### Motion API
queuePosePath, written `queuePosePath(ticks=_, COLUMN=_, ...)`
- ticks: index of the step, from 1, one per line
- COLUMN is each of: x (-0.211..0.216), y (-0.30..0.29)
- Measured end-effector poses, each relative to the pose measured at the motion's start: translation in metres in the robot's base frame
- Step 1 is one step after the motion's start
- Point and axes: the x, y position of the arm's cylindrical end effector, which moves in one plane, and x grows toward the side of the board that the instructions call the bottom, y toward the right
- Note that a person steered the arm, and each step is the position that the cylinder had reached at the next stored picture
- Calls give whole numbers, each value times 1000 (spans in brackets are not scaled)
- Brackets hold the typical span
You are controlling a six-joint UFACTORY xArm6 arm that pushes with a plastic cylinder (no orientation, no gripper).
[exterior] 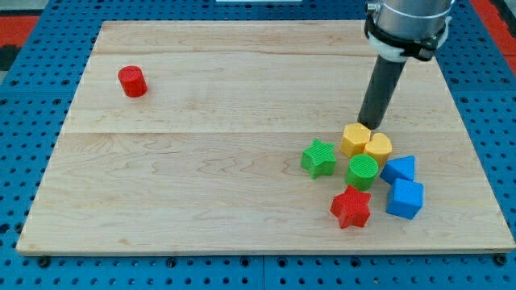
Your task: Slide red circle towards the green star
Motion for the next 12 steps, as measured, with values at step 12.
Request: queuePosePath(ticks=12, x=29, y=-381)
